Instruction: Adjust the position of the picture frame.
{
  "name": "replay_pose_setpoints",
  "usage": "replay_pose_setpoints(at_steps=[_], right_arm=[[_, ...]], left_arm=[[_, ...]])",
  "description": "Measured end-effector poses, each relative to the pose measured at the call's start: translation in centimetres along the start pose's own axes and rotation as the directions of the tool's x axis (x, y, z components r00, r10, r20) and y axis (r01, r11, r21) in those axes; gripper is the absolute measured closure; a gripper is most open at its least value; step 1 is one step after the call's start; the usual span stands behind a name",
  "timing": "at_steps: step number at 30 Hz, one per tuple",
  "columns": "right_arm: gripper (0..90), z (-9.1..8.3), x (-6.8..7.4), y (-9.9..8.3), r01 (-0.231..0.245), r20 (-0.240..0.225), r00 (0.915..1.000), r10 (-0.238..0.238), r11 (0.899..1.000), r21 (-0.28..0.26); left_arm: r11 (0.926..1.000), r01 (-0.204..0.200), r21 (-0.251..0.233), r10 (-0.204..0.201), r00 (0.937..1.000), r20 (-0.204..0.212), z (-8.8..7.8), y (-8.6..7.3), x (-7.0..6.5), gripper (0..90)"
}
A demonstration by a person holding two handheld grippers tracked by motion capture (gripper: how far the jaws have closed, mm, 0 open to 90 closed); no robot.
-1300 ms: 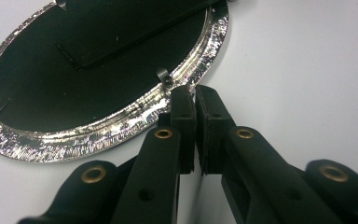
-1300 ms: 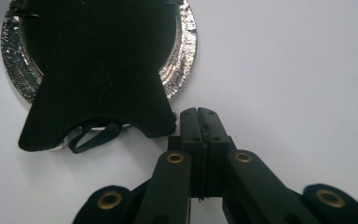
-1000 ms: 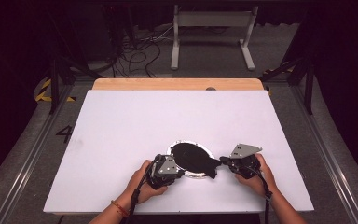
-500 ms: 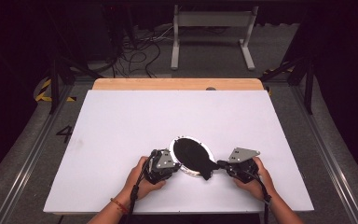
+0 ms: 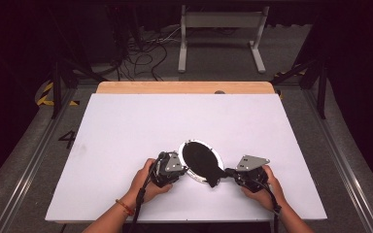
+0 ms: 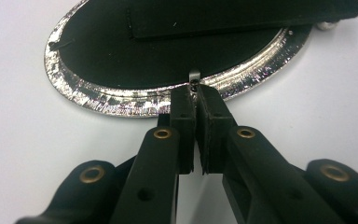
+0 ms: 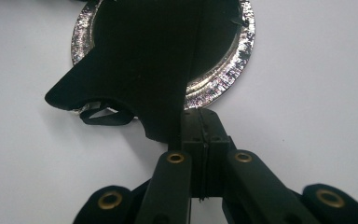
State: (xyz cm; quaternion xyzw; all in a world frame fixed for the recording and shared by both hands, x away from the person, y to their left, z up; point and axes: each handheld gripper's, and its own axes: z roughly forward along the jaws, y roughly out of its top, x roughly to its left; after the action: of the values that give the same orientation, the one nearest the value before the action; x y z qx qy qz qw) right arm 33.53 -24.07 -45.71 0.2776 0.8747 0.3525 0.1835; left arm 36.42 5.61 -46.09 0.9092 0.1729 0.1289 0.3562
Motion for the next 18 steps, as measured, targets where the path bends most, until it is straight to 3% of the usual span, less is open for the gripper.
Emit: replay_pose_setpoints(at_steps=[2, 6, 11, 13, 18], right_arm=[[90.0, 0.0, 0.0, 0.0, -0.002, 0.002, 1.0, 0.002, 1.0, -0.002], [90.0, 0.0, 0.2, 0.0, -0.004, 0.005, 1.0, 0.004, 1.0, 0.001], [90.0, 0.0, 0.3, 0.0, -0.004, 0.003, 1.0, 0.004, 1.0, 0.002], [90.0, 0.0, 0.4, 0.0, -0.003, -0.001, 1.0, 0.003, 1.0, 0.0], [90.0, 0.0, 0.7, 0.0, 0.009, -0.009, 0.9999, -0.009, 1.0, -0.003]], left_arm=[[1.0, -0.009, 0.002, 0.009, 1.0, -0.003, 0.1, 0.1, 0.1, 85.8], [0.9998, 0.015, -0.015, -0.016, 0.9999, -0.007, 0.3, 0.0, 0.9, 81.4], [0.9971, 0.053, -0.054, -0.053, 0.9986, 0.006, 0.7, -0.3, 1.2, 84.9], [0.9982, 0.037, -0.047, -0.037, 0.9993, -0.004, 0.7, -0.2, 1.2, 86.0], [0.9969, 0.058, -0.053, -0.059, 0.9982, -0.014, 0.8, -0.2, 1.3, 87.2]])
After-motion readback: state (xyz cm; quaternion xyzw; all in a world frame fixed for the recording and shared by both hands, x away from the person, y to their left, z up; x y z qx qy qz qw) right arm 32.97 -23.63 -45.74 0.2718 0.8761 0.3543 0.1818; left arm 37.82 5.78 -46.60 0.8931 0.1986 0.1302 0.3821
